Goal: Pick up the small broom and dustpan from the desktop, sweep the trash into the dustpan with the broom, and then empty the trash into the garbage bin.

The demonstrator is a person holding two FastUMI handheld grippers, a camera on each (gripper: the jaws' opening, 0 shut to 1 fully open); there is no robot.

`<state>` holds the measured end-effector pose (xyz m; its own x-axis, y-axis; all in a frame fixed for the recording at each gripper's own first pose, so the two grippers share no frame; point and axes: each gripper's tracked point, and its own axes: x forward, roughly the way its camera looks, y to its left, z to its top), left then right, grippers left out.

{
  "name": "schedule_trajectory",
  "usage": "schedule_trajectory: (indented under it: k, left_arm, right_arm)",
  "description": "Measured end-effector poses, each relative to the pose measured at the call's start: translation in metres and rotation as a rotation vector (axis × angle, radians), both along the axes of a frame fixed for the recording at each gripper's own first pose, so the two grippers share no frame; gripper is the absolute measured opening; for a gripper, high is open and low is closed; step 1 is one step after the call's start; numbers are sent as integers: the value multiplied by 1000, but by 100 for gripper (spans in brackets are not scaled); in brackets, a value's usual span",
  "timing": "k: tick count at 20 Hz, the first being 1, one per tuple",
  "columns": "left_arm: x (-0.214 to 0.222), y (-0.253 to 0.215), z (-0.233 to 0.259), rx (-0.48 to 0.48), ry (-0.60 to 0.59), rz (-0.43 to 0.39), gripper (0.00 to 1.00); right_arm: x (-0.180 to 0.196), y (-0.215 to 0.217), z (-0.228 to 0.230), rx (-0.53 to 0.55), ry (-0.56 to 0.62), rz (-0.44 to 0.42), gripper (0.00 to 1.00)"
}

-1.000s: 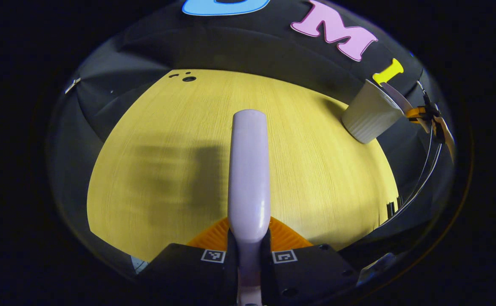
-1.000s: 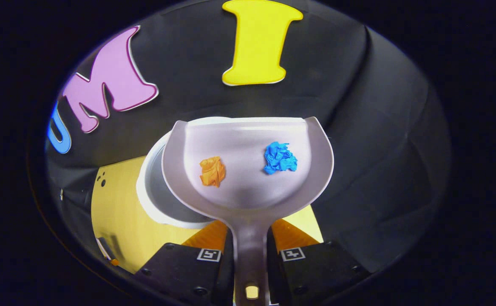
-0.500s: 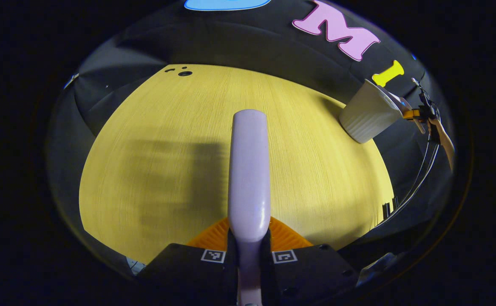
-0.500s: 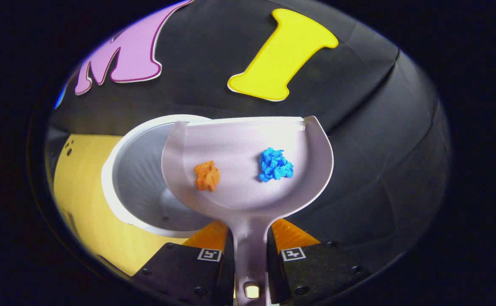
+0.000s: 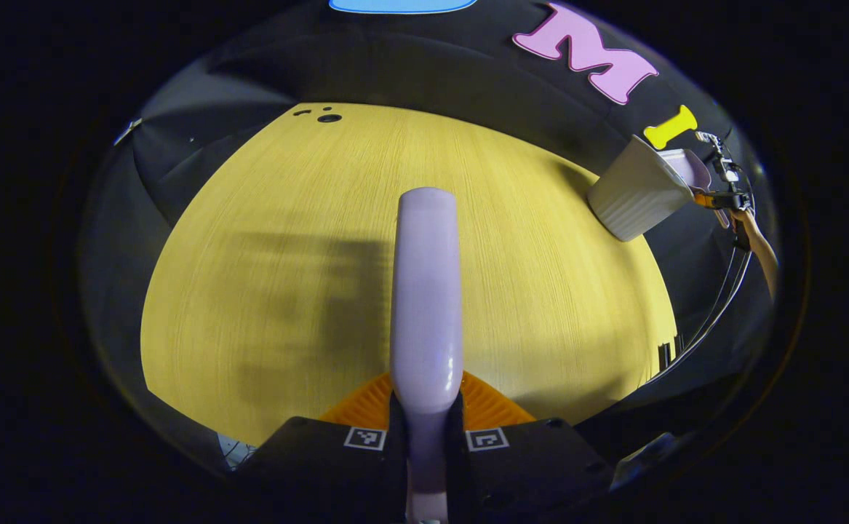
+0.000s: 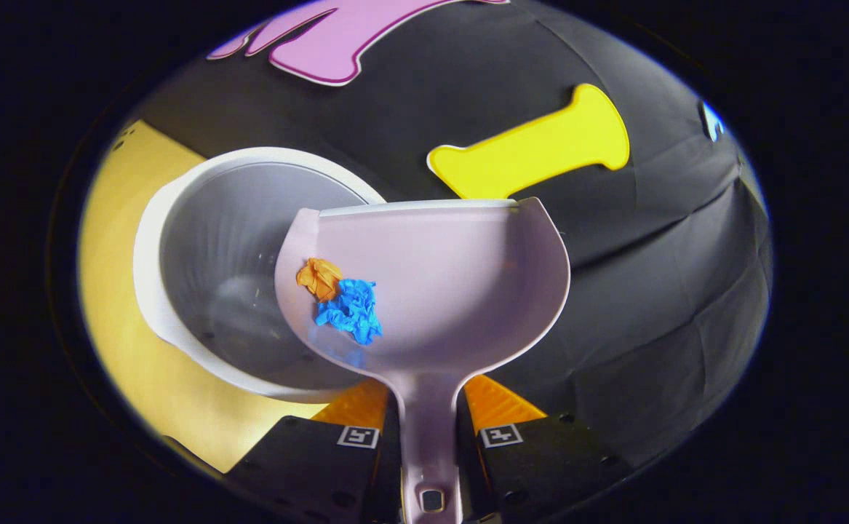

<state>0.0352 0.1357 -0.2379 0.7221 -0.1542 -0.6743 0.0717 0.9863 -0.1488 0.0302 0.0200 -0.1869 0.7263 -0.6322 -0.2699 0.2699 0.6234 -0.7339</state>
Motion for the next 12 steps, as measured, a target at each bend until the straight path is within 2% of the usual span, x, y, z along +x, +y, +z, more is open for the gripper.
schedule_trajectory:
  k: [5, 6, 7, 12]
  left_arm:
    - [-10, -4, -6, 5, 16, -14, 25]
    - [-11, -6, -7, 0, 17, -16, 24]
    - [-12, -7, -7, -5, 20, -17, 27]
    - [-17, -10, -11, 5, 26, -26, 25]
  right_arm:
    - [3, 1, 6, -243, 49, 55, 36]
    - [4, 1, 7, -287, 59, 67, 31]
    - [4, 3, 10, -328, 70, 79, 36]
    - [-4, -8, 26, -513, 123, 144, 36]
